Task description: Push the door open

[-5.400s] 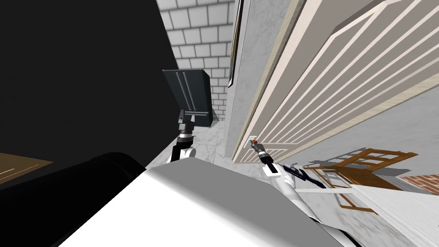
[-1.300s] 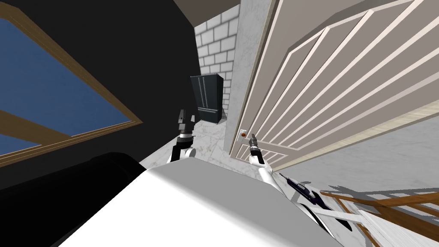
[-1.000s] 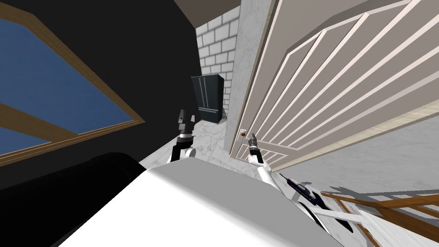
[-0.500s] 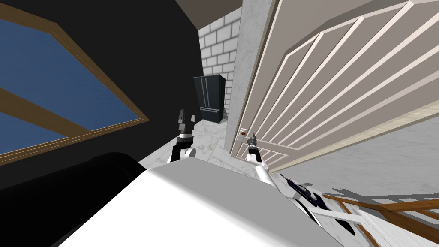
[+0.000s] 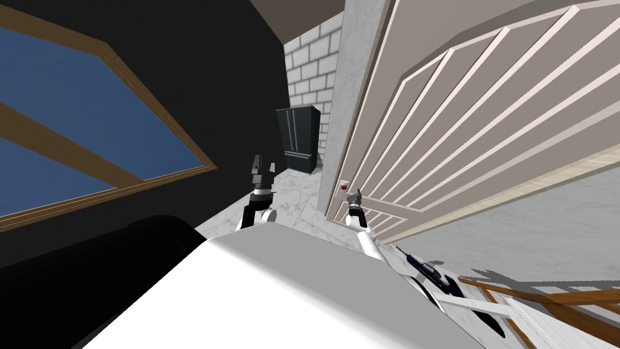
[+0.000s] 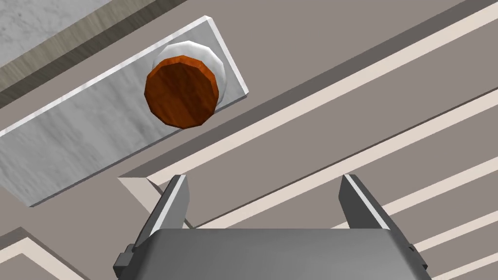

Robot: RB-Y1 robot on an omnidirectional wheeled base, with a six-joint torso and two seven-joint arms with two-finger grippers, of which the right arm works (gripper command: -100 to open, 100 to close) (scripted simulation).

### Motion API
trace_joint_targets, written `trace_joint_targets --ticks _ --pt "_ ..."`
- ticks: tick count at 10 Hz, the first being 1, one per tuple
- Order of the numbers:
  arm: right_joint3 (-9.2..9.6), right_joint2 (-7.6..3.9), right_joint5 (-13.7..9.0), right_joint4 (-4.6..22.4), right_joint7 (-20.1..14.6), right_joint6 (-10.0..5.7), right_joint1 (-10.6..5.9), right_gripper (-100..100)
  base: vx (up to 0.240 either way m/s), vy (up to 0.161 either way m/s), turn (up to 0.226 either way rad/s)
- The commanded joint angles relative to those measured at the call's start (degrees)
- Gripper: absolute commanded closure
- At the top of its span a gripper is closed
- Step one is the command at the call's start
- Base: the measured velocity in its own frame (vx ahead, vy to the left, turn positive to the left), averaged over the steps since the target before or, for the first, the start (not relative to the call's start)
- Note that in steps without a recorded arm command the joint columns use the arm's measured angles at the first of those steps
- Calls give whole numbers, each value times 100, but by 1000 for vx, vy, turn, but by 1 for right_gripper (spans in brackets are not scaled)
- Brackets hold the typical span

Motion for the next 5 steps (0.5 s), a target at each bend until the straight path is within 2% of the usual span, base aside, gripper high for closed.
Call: trace_joint_targets --ticks 1,2,3,4,5 --pt "-46 103 -156 47 -286 23 -59 -100 -67 -21 85" --pt "-46 103 -156 47 -387 23 -59 -100 -55 -18 27" --pt "-77 171 -259 75 -586 39 -97 -100 -52 -27 41" --pt "-77 171 -259 75 -624 39 -97 -100 -39 -22 30" --pt "-108 240 -362 102 -850 56 -135 -100 -36 -19 60"
